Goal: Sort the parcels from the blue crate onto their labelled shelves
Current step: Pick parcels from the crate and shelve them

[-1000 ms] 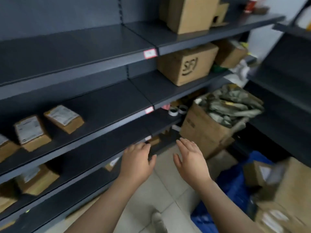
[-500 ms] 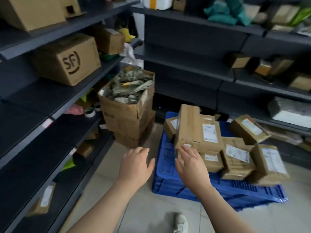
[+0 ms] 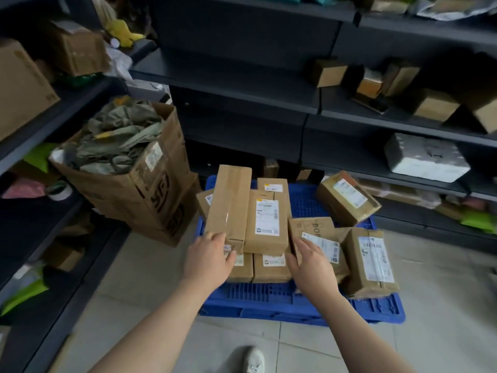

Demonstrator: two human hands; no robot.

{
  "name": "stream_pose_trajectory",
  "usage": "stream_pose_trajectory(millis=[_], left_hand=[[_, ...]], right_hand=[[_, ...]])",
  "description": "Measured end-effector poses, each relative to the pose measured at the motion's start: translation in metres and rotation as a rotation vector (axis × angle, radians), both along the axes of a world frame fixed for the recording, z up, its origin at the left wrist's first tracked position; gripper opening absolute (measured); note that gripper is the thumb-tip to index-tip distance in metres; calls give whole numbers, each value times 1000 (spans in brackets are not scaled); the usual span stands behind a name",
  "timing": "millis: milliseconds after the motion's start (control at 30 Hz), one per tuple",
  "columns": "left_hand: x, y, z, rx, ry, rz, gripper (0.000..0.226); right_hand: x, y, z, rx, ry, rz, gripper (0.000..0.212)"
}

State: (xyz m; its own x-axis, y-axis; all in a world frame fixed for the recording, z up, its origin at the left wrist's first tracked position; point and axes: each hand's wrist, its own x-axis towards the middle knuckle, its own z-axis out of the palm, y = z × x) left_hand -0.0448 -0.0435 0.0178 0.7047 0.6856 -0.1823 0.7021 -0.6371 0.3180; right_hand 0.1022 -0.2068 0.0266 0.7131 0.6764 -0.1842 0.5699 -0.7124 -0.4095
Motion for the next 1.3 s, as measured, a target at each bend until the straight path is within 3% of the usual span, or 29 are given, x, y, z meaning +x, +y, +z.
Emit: stream_pose_trajectory(millis=[133,300,633,733,933,1067,1300], left_hand=[[30,12,-15,-13,57,52,66],[57,41,-46,-107,224,180,93],[98,75,-115,-290,356,293,131],[100,77,-123,-308,360,326,139],[75,103,-113,-403,206,376,135],[47,127,-98,-612,-72,450,124],[17,140,-63,-925,-430,432,108]], right_hand=[[29,7,-9,1,52,-21,31],[46,35,-51,21,162,-6,37],[57,100,-121,-224,179,177,48],[54,107,-129,-245,215,126,51],[50,107,-125,-251,193,106,52],[51,116,-114,-299,238,100,50],[36,147,-67,-33,490,-70,45]])
